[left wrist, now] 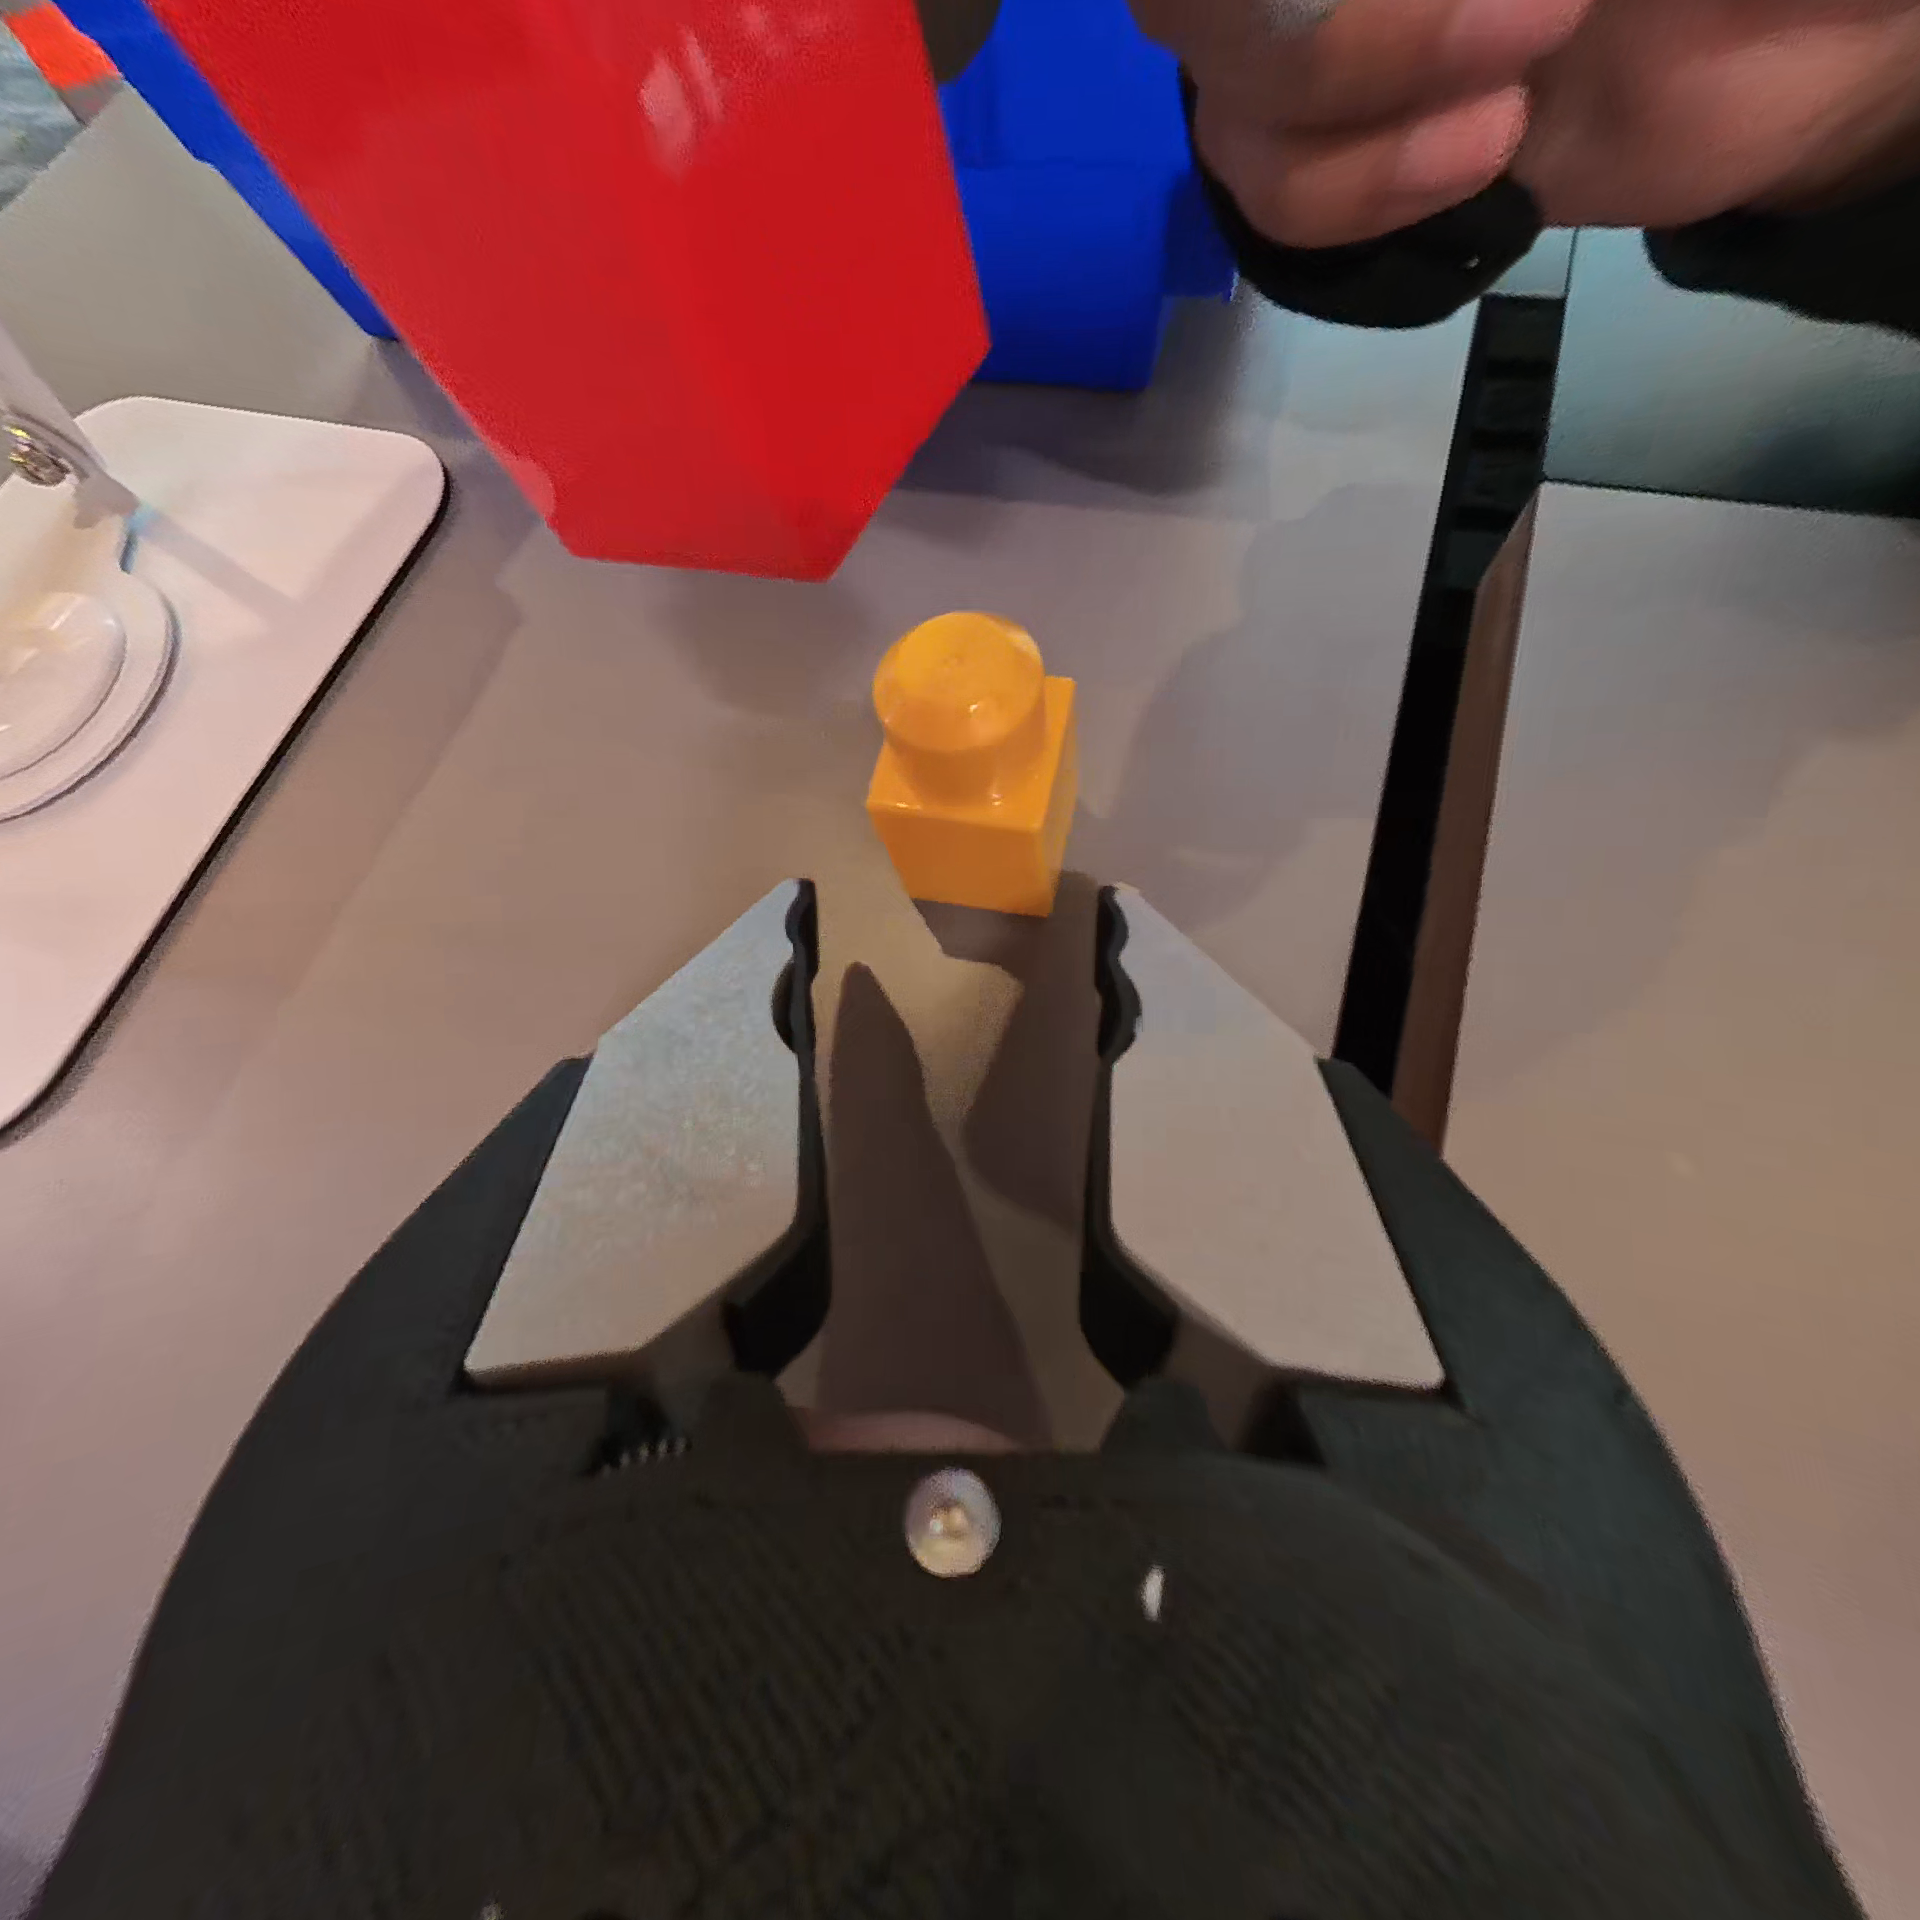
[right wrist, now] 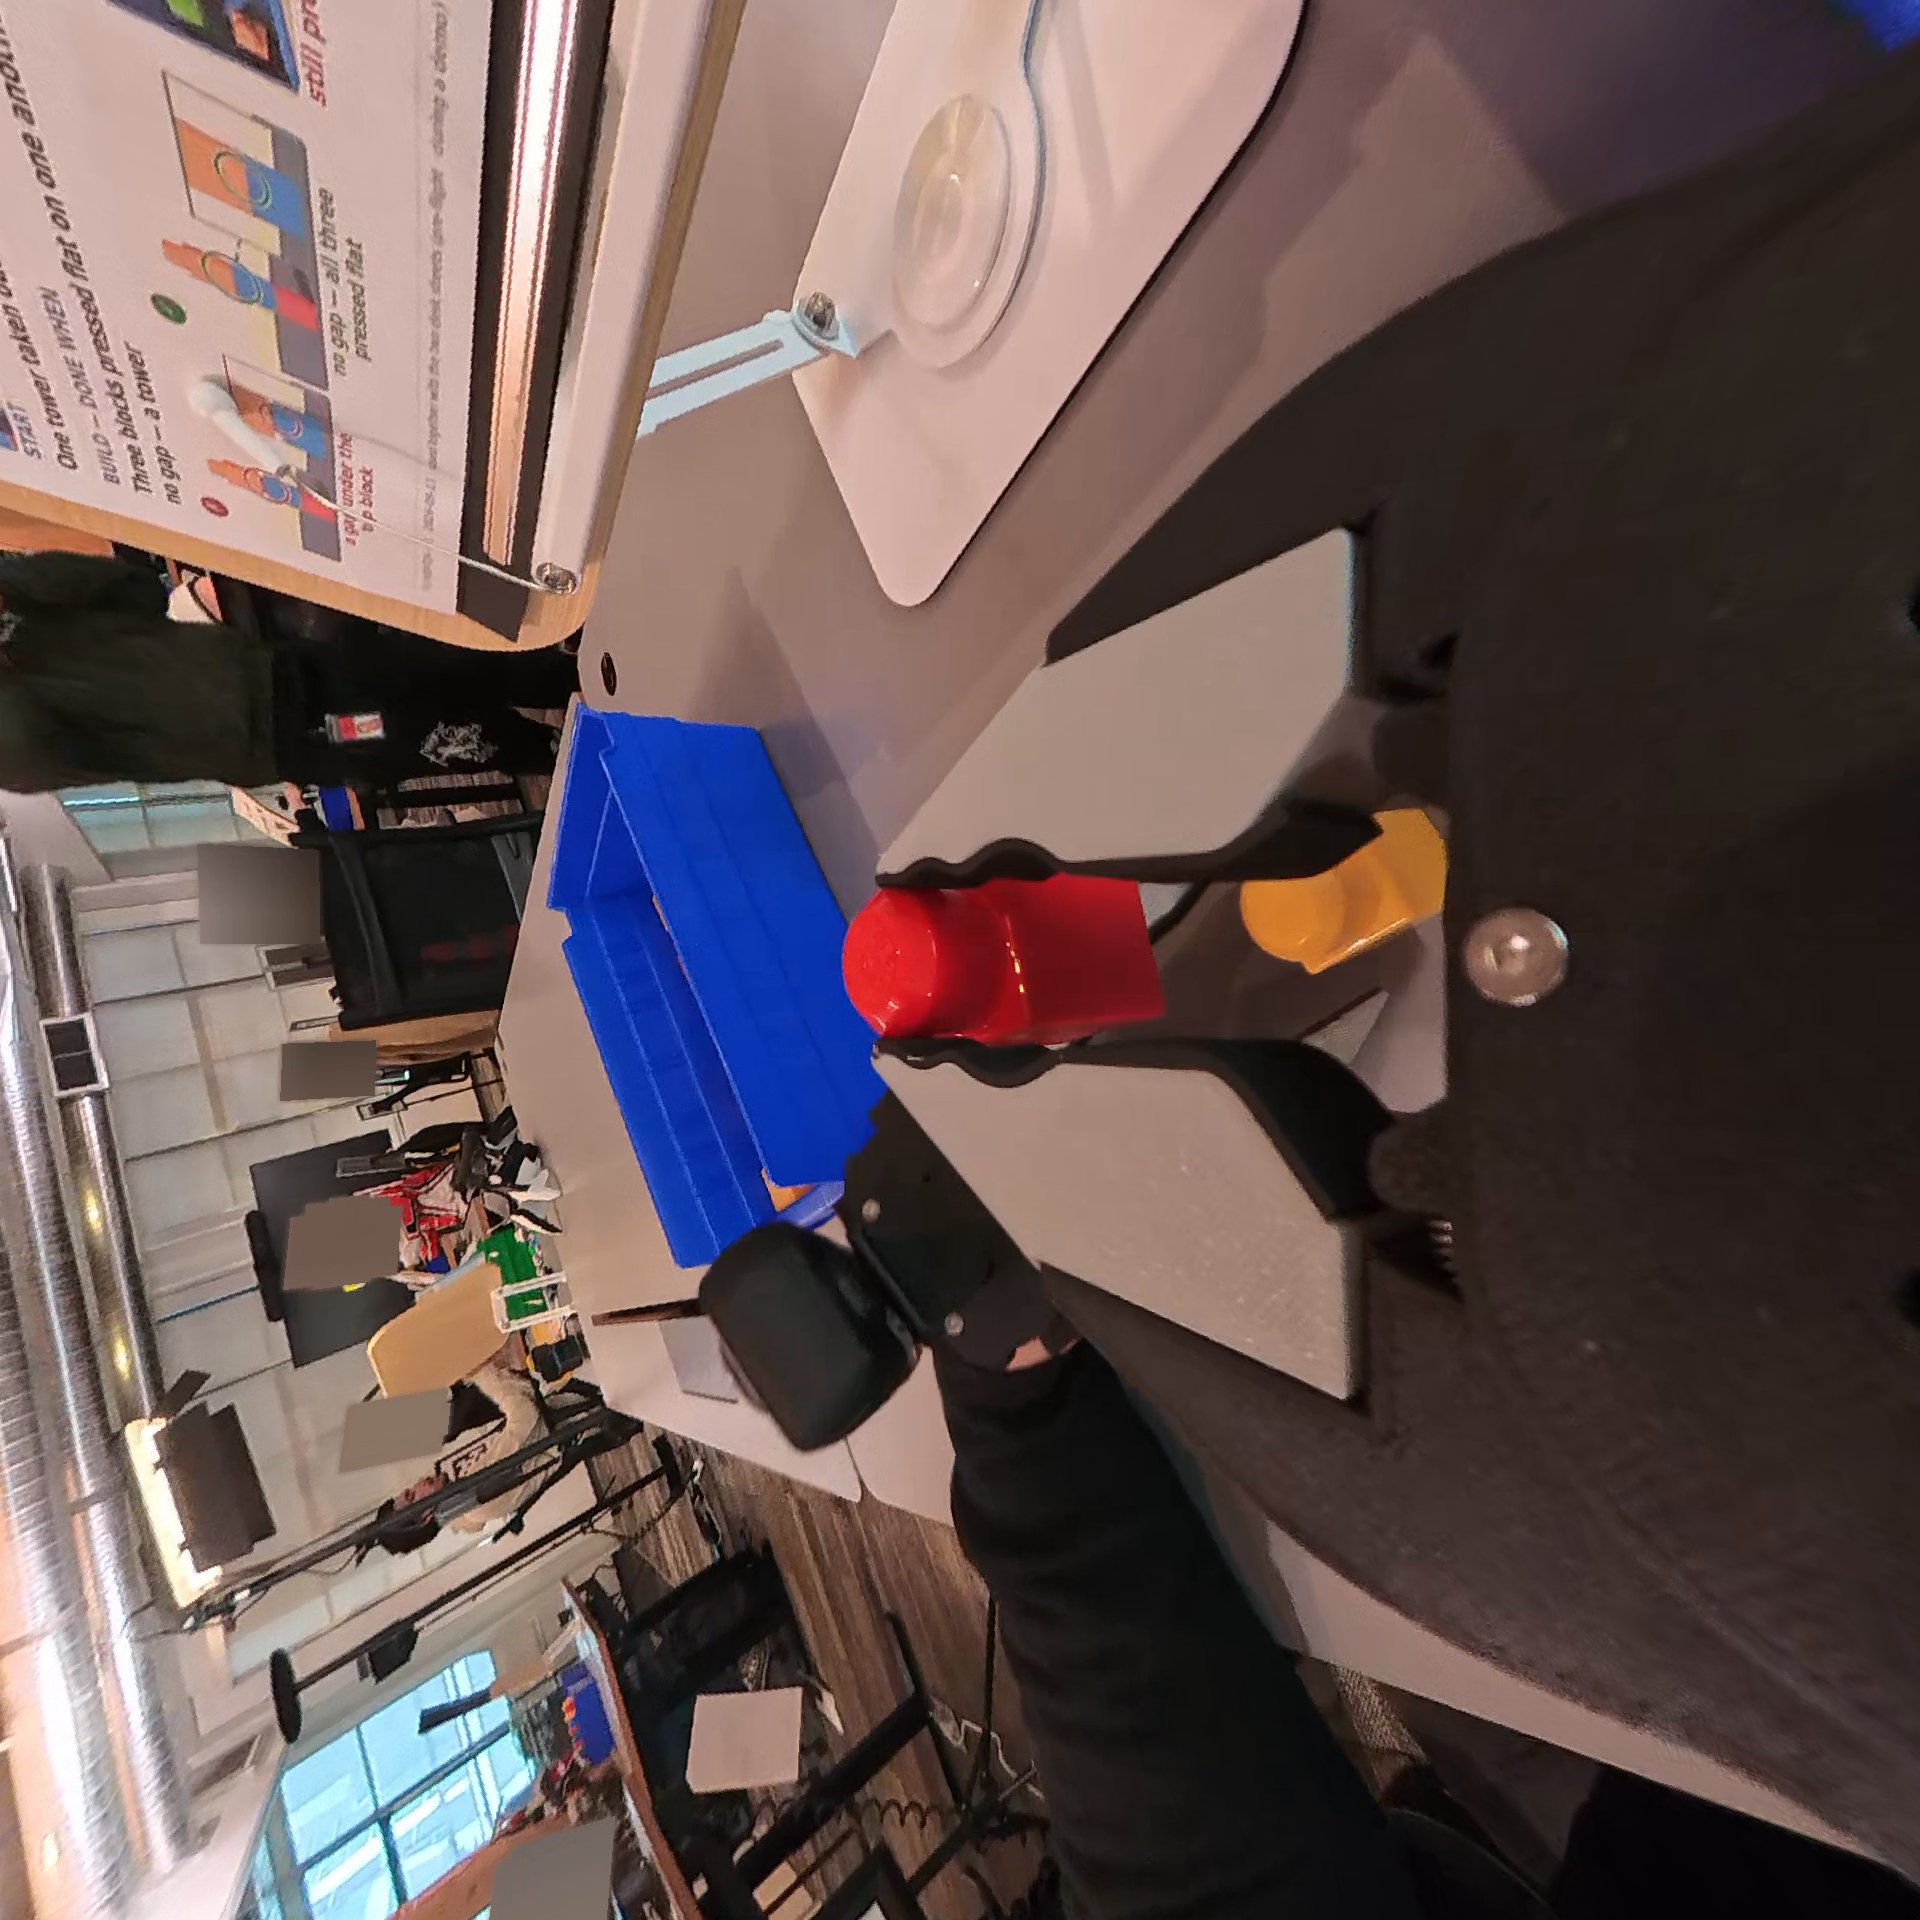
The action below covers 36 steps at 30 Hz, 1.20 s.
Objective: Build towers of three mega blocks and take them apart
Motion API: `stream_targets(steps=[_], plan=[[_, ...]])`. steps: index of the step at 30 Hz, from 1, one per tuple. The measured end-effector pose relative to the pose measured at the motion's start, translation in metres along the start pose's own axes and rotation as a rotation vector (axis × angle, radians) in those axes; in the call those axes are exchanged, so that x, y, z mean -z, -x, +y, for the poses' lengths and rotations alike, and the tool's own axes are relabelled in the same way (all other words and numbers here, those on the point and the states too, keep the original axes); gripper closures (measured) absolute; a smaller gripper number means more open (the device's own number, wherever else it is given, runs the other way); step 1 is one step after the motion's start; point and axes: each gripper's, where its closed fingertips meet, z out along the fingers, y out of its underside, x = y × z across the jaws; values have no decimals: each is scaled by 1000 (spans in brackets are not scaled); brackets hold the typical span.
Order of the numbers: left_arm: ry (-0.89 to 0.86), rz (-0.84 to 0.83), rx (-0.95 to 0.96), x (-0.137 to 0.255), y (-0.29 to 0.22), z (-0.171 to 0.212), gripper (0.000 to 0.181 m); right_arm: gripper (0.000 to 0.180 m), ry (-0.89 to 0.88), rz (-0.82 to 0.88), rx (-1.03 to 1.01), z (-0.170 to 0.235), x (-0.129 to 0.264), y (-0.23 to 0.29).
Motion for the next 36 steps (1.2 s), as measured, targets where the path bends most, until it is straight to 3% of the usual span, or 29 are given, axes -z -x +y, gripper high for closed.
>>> stream_targets(steps=[1, 5, 9, 21, 36], plan=[[14, 2, -1, -4, 2, 0, 121, 154, -2, -4, 0, -1, 0, 1], [14, 45, 1, -12, 2, -5, 119, 155, 0, -8, 9, -2, -1, 3], [3, 60, 19, -15, 5, -9, 147, 154, 18, -15, 1, 1, -1, 3], [-147, 125, 126, 17, -1, -15, 148, 155, 96, -27, 4, 19, -8, 3], [-159, 188, 164, 24, -7, -13, 149, 154, 218, -100, 71, 41, -17, 19]])
